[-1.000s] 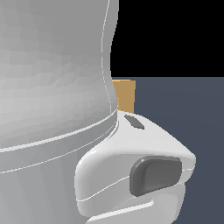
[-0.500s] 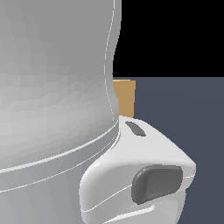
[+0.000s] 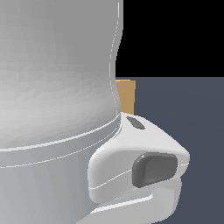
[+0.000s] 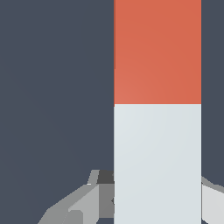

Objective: Insert the peg into the horizontal hole in a box.

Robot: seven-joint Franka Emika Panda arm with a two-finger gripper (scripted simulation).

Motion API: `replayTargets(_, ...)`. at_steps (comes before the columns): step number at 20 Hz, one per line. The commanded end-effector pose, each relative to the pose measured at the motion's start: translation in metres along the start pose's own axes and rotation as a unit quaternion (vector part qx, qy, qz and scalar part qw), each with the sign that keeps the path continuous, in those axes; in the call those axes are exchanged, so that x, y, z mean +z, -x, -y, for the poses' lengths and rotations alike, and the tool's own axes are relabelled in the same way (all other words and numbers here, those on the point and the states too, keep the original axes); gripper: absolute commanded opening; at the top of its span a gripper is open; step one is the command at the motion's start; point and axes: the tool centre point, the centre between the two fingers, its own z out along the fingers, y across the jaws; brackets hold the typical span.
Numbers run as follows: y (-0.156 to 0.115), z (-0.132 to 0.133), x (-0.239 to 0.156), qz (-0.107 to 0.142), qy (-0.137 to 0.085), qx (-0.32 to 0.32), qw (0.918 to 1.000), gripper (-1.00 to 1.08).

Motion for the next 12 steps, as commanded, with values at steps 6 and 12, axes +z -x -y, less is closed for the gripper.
replayTargets(6,-0.045,-0.024,-0.013,0.000,0.001,-0.002,1.0000,-1.00)
replayTargets(12,-0.109,-0.057,-0.030,0.001,0.001,-0.004,1.0000,-1.00)
